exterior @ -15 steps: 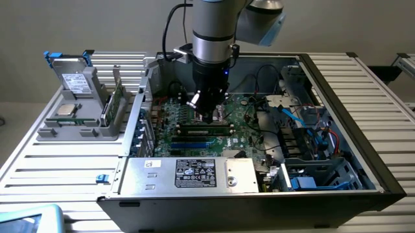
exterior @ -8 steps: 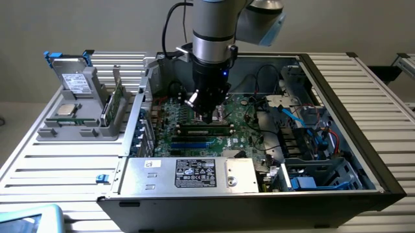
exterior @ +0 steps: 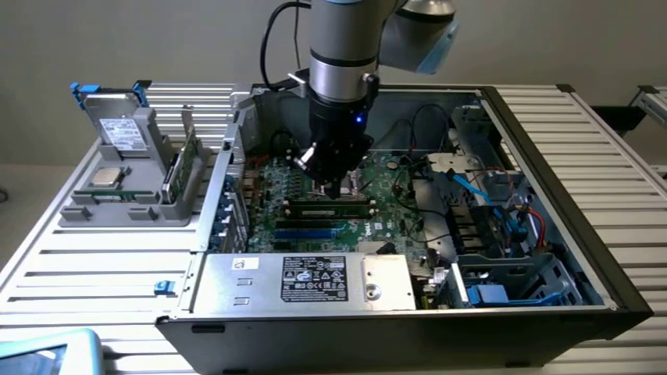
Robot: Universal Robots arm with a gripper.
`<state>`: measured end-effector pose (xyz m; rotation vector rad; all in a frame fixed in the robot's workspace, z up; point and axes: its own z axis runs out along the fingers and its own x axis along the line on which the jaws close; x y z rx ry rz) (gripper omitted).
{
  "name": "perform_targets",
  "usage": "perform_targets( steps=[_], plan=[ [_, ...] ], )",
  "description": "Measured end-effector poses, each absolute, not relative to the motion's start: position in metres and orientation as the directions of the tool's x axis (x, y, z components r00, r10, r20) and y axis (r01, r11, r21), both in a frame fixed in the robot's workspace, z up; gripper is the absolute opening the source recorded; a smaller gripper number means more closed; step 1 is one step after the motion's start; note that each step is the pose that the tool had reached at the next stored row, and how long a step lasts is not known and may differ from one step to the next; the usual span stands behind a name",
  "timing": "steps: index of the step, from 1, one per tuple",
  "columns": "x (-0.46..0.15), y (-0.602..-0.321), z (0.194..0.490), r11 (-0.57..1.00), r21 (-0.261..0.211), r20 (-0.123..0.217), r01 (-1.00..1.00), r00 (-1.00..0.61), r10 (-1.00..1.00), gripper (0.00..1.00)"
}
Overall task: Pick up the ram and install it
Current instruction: 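Press down the ram until it locks into place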
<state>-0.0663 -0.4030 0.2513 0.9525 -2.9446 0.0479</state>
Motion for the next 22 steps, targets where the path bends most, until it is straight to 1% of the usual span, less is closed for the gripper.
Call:
perform_targets(
  steps=[22],
  plan=[
    [-0.0663, -0.4030, 0.2513, 0.945, -0.017, 0.050, -0.327, -0.944, -0.325, 0.11]
  ],
)
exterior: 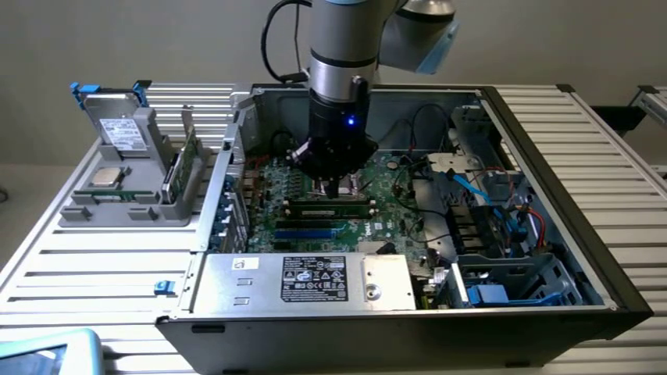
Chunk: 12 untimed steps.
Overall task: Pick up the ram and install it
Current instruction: 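Press down the ram until it locks into place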
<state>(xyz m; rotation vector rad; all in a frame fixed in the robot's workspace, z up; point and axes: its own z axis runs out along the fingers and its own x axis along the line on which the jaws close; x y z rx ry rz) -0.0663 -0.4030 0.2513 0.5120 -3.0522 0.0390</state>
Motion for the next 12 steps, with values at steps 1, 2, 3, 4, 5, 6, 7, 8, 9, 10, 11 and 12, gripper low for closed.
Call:
perform_targets(
  steps=[1, 2, 3, 4, 5, 6, 7, 8, 9, 10, 11, 12],
  plan=[
    [-0.0663, -0.4030, 0.2513, 0.949, -0.017, 0.050, -0.314, -0.948, -0.313, 0.11],
    [-0.0663, -0.4030, 0.2513, 0.953, -0.017, 0.049, -0.302, -0.952, -0.301, 0.11],
    [-0.0663, -0.4031, 0.2513, 0.957, -0.018, 0.049, -0.289, -0.956, -0.288, 0.11],
    [-0.0663, -0.4031, 0.2513, 0.961, -0.018, 0.048, -0.277, -0.960, -0.275, 0.11],
    [-0.0663, -0.4030, 0.2513, 0.965, -0.018, 0.048, -0.263, -0.964, -0.262, 0.11],
    [-0.0663, -0.4030, 0.2513, 0.968, -0.018, 0.047, -0.251, -0.967, -0.249, 0.11],
    [-0.0662, -0.4030, 0.2513, 0.971, -0.018, 0.046, -0.239, -0.970, -0.238, 0.11],
    [-0.0662, -0.4031, 0.2513, 0.974, -0.019, 0.045, -0.226, -0.973, -0.225, 0.11],
    [-0.0662, -0.4030, 0.2513, 0.977, -0.019, 0.044, -0.214, -0.976, -0.213, 0.11],
    [-0.0662, -0.4030, 0.2512, 0.979, -0.019, 0.043, -0.203, -0.978, -0.202, 0.11],
    [-0.0663, -0.4031, 0.2512, 0.981, -0.020, 0.042, -0.191, -0.981, -0.190, 0.11],
    [-0.0663, -0.4031, 0.2512, 0.983, -0.023, 0.039, -0.181, -0.983, -0.180, 0.11]
  ],
)
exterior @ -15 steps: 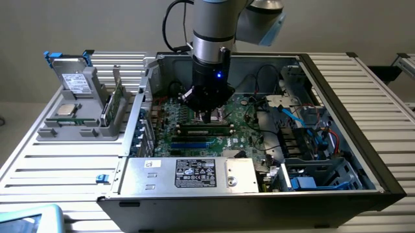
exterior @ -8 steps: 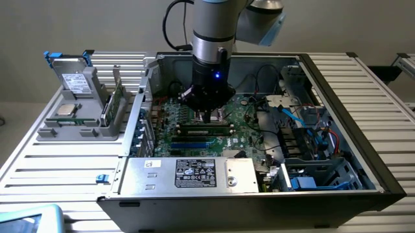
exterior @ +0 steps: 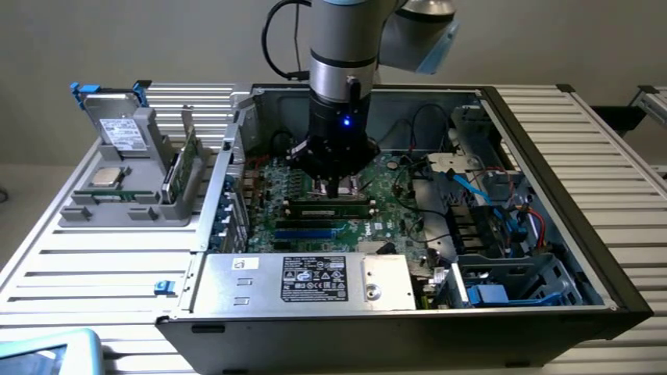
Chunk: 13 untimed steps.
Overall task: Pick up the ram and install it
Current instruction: 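Press down the ram until it locks into place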
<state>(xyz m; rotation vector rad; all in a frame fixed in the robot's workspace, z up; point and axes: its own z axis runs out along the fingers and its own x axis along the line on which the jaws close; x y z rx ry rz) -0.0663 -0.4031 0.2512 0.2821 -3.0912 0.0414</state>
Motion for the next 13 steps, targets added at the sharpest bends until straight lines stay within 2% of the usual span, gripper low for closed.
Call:
perform_targets(
  steps=[6, 13],
  plan=[
    [-0.0663, -0.4031, 0.2511, 0.989, -0.062, 0.020, -0.136, -0.991, -0.135, 0.11],
    [-0.0663, -0.4031, 0.2510, 0.997, -0.064, 0.018, -0.039, -0.999, -0.038, 0.11]
  ],
)
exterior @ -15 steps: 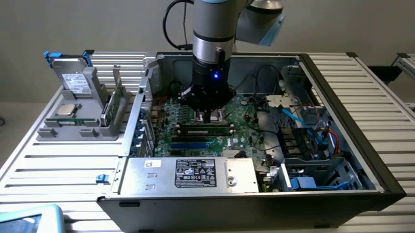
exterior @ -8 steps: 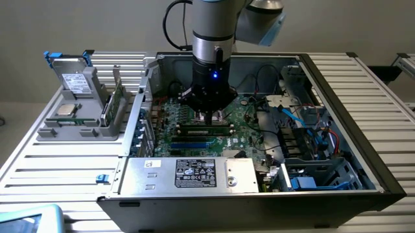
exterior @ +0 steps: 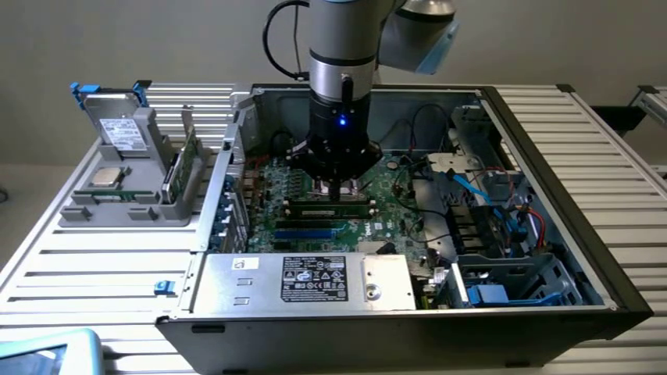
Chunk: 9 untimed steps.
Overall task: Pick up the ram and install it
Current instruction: 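Press down the ram until it locks into place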
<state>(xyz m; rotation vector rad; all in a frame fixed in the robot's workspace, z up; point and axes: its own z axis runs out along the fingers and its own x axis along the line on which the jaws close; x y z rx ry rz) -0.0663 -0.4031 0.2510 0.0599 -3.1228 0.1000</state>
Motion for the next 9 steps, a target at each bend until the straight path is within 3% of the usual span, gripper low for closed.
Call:
perform_targets(
  steps=[9],
  plan=[
    [-0.0663, -0.4030, 0.2509, 0.998, -0.066, 0.017, 0.010, -1.000, 0.011, 0.11]
  ],
)
